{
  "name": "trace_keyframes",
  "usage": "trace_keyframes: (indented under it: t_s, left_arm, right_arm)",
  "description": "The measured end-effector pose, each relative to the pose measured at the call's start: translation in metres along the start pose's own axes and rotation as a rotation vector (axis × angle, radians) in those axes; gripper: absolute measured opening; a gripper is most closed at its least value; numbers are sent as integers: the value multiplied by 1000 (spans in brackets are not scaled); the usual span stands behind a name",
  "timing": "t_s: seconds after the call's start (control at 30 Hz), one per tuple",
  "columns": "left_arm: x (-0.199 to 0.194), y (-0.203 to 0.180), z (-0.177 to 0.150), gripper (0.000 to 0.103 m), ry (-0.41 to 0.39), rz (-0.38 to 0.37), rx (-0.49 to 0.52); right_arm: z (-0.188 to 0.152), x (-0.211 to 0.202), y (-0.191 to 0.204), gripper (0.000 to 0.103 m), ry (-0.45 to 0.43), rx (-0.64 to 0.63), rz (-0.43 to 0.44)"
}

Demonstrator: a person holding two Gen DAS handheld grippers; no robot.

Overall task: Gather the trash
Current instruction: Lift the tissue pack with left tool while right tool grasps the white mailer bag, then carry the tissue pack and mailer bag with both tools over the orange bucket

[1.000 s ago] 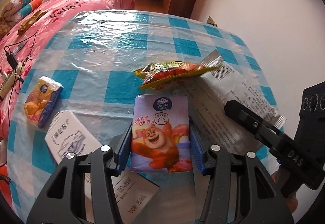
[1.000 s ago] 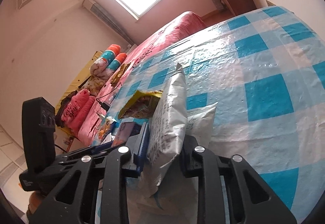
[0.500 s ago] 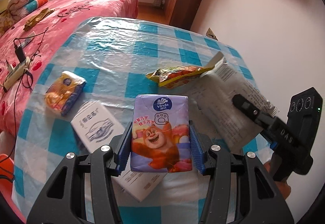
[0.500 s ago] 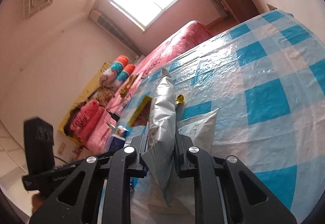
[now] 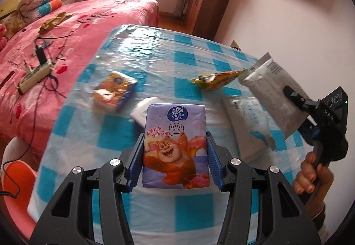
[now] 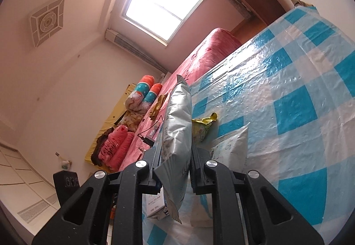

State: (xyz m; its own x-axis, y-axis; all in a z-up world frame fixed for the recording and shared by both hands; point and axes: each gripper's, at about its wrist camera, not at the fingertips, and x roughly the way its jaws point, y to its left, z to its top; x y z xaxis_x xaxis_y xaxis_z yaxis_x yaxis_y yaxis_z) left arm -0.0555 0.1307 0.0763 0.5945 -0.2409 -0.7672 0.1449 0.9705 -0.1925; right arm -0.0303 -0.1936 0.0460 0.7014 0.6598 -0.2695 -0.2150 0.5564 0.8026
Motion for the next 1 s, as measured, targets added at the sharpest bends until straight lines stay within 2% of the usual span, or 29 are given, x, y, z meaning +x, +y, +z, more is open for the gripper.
trace_keyframes:
  t_s: [0.37, 0.6, 1.0]
  left_arm:
    - [-14, 50, -23, 53, -7, 23, -50]
    - [-23, 73, -31, 53, -19, 45, -66]
    - [-44, 109, -42, 53, -49, 130, -83]
  right_arm:
    - [-12, -4, 26, 20, 23, -50, -42]
    - [-22, 8, 35, 20, 65, -28, -21]
    - [-46, 35, 65, 20, 164, -50, 9]
